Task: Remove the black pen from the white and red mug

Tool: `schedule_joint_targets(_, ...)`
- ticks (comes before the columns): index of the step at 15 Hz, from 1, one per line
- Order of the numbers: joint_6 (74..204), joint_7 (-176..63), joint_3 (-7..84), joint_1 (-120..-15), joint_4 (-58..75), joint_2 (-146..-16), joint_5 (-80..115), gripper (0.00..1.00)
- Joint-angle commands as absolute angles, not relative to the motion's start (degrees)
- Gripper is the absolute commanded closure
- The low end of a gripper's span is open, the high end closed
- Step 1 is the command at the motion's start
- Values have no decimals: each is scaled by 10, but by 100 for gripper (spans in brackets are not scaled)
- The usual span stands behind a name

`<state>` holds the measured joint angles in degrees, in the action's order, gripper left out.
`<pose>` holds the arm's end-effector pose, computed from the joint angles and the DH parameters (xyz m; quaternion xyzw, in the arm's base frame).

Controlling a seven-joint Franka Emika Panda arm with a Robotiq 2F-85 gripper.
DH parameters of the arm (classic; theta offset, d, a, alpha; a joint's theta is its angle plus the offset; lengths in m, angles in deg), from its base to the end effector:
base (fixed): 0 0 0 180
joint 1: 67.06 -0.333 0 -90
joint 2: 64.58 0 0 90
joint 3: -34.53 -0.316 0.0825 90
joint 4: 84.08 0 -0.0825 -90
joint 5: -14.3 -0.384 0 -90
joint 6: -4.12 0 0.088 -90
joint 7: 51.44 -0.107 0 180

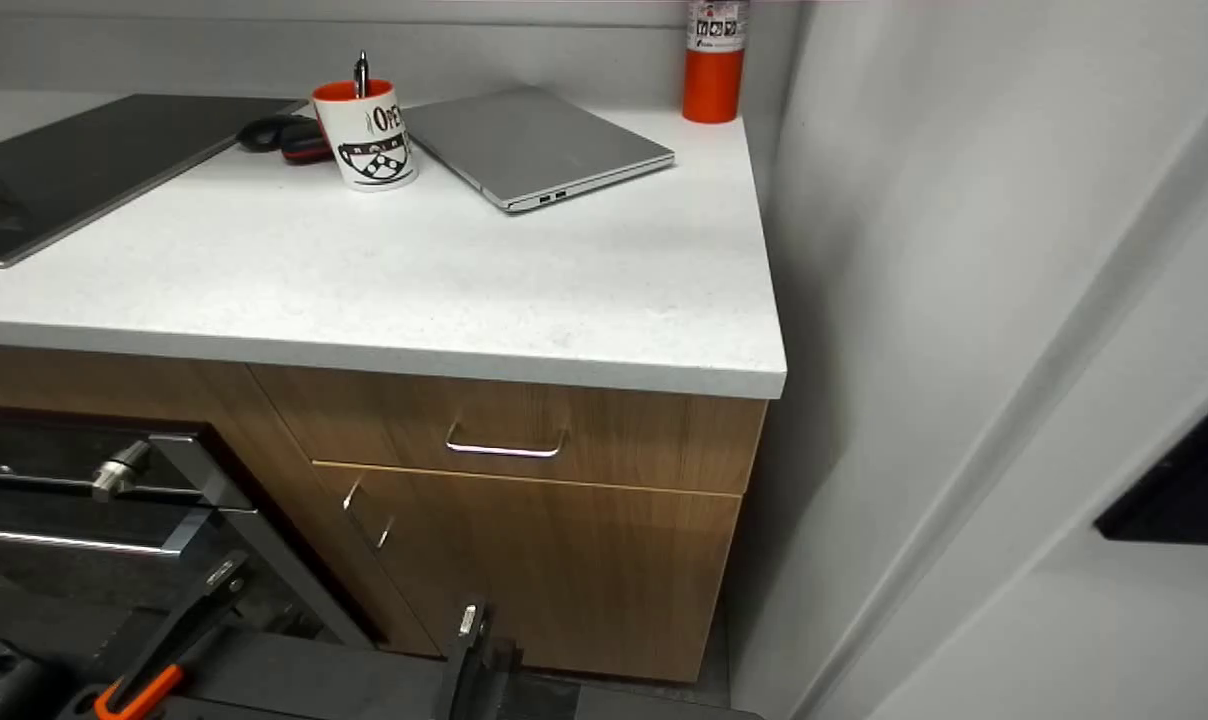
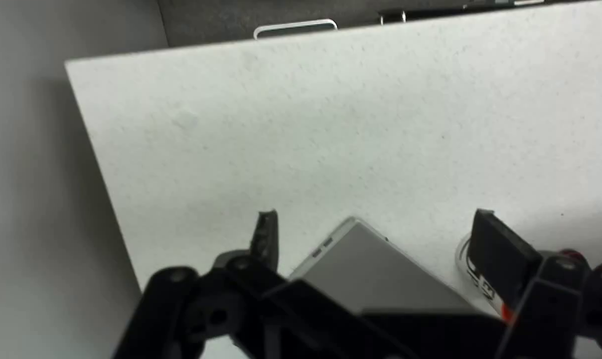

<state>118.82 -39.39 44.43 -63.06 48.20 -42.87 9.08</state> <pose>0.4318 -0.1064 0.4970 -0.9963 0.0288 -0.0482 0.0648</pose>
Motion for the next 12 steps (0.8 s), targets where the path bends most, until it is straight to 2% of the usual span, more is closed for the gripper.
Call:
schedule_joint_targets(1, 1273, -434, 395, -665, 463, -491, 66, 0)
schedule_joint_targets(12, 1278, -429, 390, -664, 471, -496, 74, 0)
